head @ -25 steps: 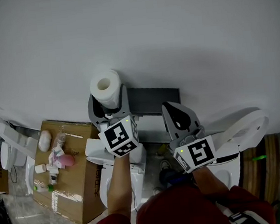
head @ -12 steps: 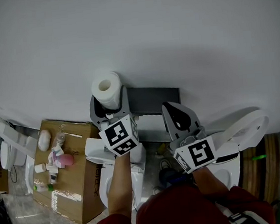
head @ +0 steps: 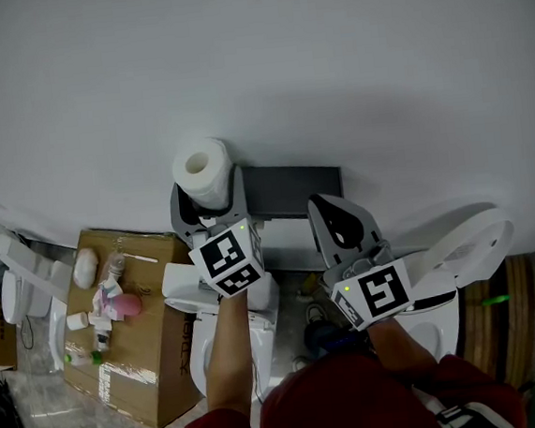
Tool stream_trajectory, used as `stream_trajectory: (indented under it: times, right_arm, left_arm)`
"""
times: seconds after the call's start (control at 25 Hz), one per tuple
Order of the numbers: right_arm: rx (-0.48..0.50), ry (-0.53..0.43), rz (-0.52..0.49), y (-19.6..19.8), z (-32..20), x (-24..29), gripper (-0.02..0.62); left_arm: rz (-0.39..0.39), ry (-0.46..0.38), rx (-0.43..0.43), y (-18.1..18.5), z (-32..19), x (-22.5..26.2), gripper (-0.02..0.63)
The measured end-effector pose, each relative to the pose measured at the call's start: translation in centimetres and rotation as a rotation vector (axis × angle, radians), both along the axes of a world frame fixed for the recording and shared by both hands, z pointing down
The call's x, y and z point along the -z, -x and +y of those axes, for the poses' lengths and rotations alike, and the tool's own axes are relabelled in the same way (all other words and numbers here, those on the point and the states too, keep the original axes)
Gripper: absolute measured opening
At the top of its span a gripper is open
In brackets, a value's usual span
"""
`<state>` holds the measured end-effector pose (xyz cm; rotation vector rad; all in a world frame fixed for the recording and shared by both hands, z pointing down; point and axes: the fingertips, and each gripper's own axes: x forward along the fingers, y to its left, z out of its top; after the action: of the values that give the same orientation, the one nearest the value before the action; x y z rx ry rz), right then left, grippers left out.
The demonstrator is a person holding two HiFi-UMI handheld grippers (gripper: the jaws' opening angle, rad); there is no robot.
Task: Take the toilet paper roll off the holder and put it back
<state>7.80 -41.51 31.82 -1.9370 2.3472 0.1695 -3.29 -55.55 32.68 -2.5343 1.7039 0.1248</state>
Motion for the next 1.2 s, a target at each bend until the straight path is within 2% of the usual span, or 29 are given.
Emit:
stream_trajectory:
  times: [0.4,0.76,0.96,1.2]
  right_arm:
    - [0.007,-0.004,0.002,0.0,0.3,0.4,0.008]
    - [0.012,0.002,-0.005,0.0,0.7,0.1,0.008]
    - [0.016,-0.001,-0.001,0.3,0.9,0.3,0.008]
    - [0.023,-0.006,0.004,0.8,1.3,0.4,0.008]
  left_arm:
    - [-0.020,-0.015,-0.023,-0.1,1.1,1.9,0.434]
    - [-0.092,-0.153,0.012,0.3,3.4,5.6,0.436]
    - [-0.070,-0.201,0.016,1.1,5.4,7.6,0.435]
    - [-0.046,-0.186,0.021,2.8,8.5,8.2,0.434]
